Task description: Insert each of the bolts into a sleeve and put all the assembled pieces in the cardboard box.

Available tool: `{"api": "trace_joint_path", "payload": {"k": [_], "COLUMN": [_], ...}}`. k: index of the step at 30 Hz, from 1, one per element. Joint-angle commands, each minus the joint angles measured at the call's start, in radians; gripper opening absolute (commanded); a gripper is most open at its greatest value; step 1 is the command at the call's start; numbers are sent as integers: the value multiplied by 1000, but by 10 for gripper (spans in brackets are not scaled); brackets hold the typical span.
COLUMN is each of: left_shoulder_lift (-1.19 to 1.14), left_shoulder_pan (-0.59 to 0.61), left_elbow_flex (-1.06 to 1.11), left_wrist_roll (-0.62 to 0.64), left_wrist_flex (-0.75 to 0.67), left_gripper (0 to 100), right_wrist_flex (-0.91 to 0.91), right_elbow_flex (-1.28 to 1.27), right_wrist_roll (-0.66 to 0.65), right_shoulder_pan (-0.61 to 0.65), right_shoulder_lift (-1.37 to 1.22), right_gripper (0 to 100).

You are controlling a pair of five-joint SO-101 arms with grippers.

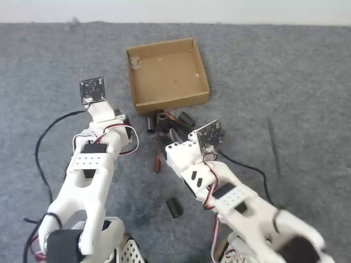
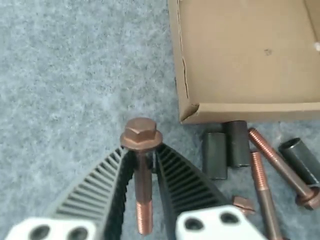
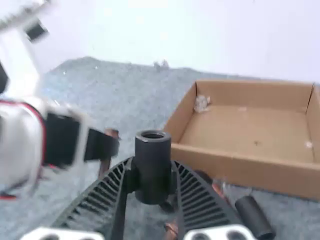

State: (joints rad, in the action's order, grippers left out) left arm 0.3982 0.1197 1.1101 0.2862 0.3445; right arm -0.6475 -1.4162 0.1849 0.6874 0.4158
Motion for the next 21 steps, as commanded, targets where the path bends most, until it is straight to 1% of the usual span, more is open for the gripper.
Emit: {"api": "trace_joint_path", "payload": {"k": [1,6,11,19,21], "left_shoulder_lift": [57,57,57,57,57], "left_shoulder_pan": [0,-5,-5,-8,-25], "left_elbow_flex": [-12,-12,27,30,31], "left_wrist_roll": [8,5,3,3,3], "left_wrist_flex": [-25,-29,-109,-117,-117], "left_gripper": [19,19,19,20,20], "right_wrist_flex": [-197,-317,-387,-390,-364], "right_elbow_flex": [69,37,-69,-252,-252], "right_wrist_roll": [14,12,12,12,12], "right_shoulder_pan": [8,4,7,10,4], "right_shoulder_lift": [-148,-243,-228,-110,-102], "right_gripper": [6,6,6,6,6]}}
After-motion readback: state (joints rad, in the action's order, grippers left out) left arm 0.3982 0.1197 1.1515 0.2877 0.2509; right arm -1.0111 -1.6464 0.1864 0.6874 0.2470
